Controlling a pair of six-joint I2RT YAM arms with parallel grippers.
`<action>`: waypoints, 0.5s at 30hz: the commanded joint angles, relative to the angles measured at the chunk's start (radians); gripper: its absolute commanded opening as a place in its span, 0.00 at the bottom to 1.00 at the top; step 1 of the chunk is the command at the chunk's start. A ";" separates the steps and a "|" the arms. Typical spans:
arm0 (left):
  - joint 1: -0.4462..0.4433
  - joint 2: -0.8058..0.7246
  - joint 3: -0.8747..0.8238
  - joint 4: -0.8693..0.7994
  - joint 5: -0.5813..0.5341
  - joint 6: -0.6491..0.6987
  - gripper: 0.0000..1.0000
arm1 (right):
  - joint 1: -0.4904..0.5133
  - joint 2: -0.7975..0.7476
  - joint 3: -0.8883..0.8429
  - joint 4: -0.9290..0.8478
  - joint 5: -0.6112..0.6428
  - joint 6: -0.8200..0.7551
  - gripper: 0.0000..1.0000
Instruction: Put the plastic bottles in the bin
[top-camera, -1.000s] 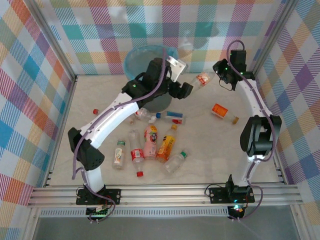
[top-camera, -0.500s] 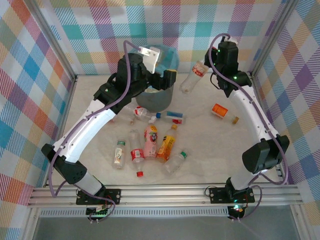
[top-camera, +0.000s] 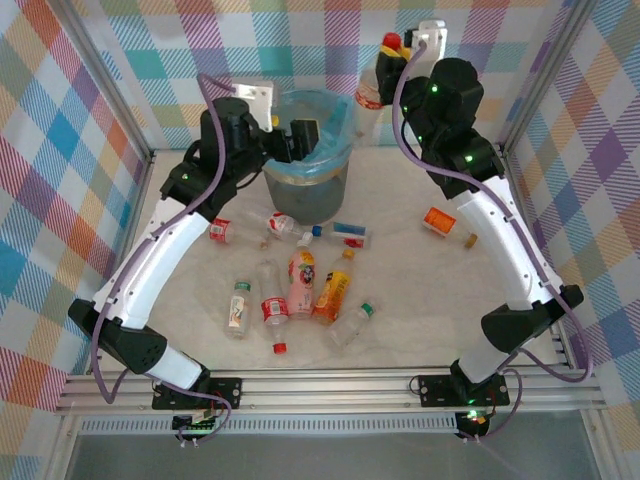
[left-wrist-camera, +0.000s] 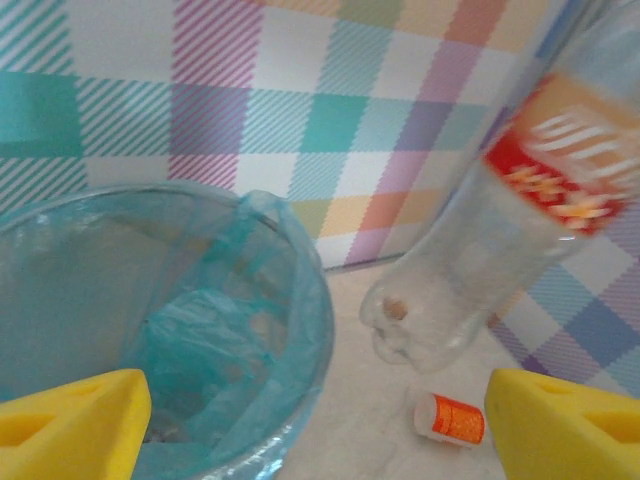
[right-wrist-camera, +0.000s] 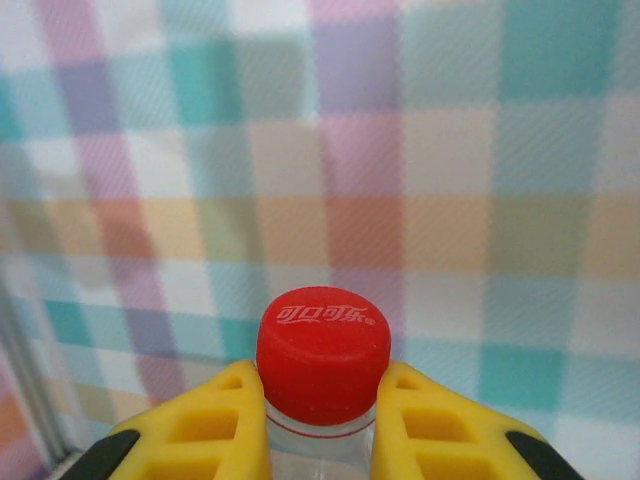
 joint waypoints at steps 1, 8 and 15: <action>0.065 -0.038 -0.031 0.028 0.040 -0.077 0.87 | 0.018 0.085 0.125 0.063 -0.157 -0.079 0.05; 0.137 -0.091 -0.112 0.032 0.063 -0.116 0.86 | 0.032 0.355 0.394 0.001 -0.294 -0.161 0.05; 0.167 -0.152 -0.182 0.012 0.048 -0.115 0.87 | 0.032 0.511 0.417 -0.058 -0.330 -0.193 0.06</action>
